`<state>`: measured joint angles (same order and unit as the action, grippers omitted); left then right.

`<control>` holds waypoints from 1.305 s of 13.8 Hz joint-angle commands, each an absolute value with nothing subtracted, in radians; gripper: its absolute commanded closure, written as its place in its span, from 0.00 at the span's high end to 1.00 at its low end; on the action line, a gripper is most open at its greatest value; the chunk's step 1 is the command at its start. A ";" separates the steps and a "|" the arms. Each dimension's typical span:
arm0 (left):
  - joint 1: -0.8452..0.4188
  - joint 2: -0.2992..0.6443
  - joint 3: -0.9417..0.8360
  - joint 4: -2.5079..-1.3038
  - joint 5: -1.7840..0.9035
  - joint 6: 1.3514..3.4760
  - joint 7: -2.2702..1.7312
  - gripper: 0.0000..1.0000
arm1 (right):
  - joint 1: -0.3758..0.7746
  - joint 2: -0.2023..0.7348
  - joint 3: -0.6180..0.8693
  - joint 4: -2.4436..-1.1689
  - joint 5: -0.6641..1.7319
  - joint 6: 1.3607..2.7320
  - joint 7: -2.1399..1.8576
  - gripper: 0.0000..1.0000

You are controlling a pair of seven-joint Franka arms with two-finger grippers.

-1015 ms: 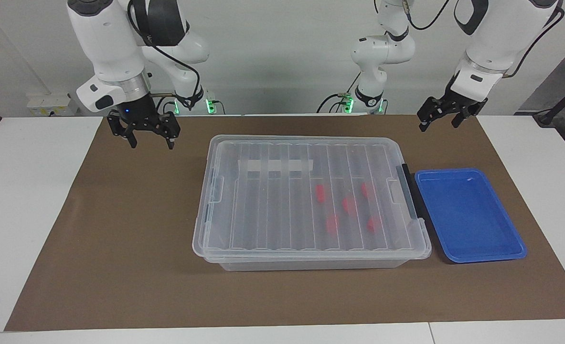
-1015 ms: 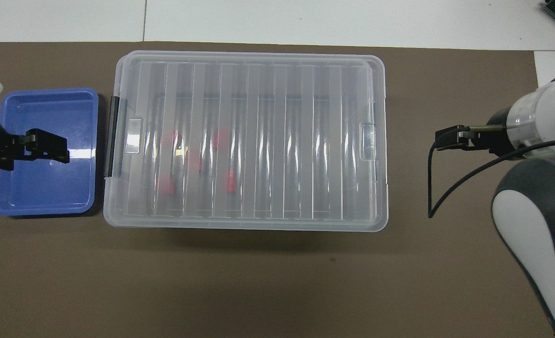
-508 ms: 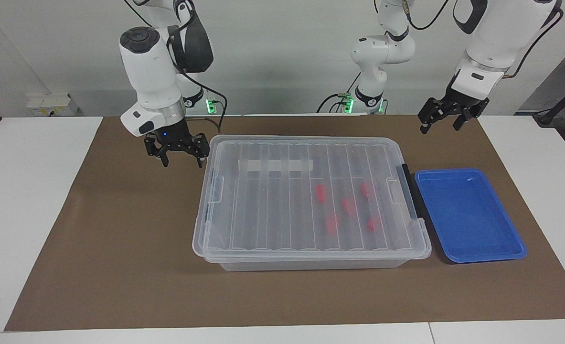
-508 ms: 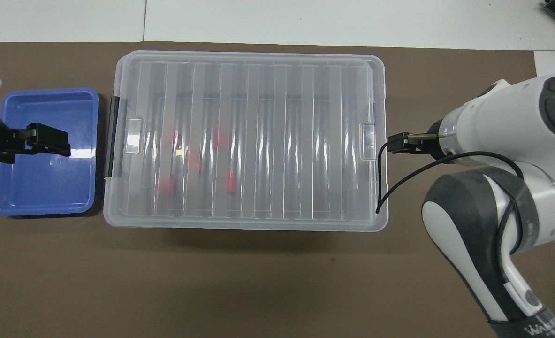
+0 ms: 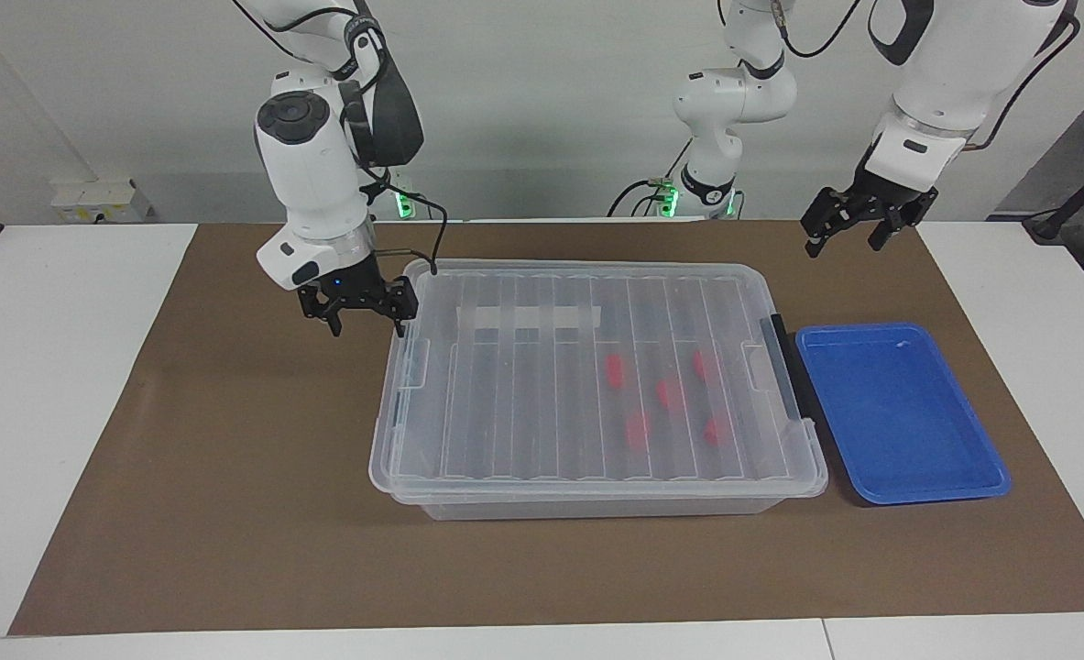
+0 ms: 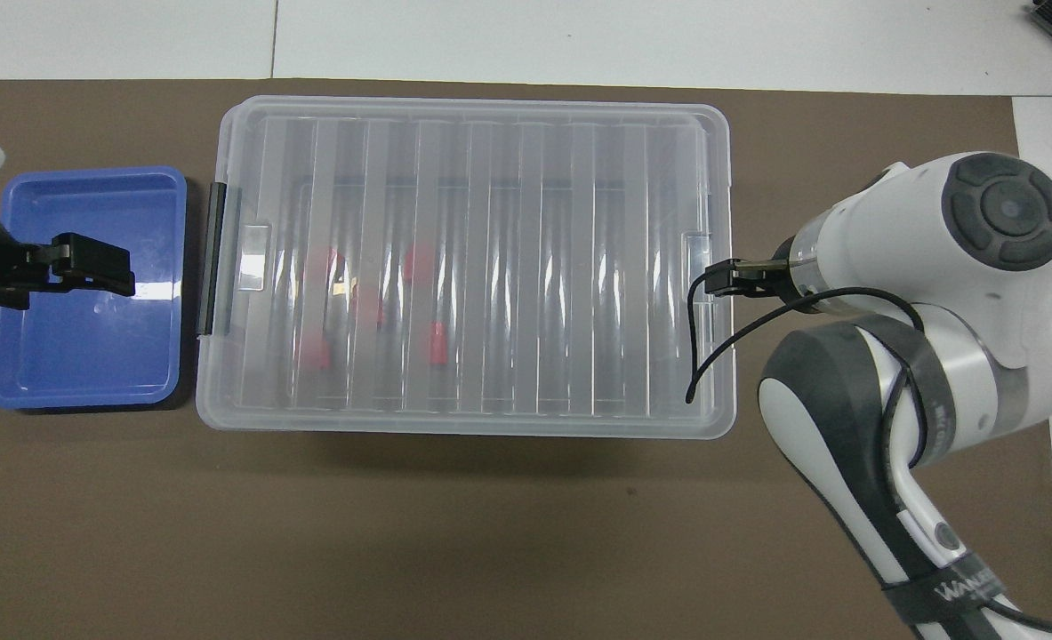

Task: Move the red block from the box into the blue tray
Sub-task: 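Reach the right gripper to the clear lid's near edge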

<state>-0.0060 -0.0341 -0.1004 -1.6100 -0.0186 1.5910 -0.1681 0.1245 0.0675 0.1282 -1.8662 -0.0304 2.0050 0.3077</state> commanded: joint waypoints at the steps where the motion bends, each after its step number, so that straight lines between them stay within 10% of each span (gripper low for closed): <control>1: -0.008 -0.052 -0.097 -1.628 -0.032 1.591 -0.175 1.00 | 0.132 0.060 0.130 -1.908 -0.020 2.037 0.322 0.99; 18: -0.058 -0.083 -0.109 -1.756 -0.032 1.830 -0.290 1.00 | -0.055 0.057 0.129 -1.936 -0.021 2.011 -0.207 0.99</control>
<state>-0.0149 -0.0371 -0.1127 -1.6657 -0.0210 1.7423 -0.2235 -0.0249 0.0674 0.1207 -1.9155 -0.0296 2.0072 -0.1270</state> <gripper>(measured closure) 0.000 0.004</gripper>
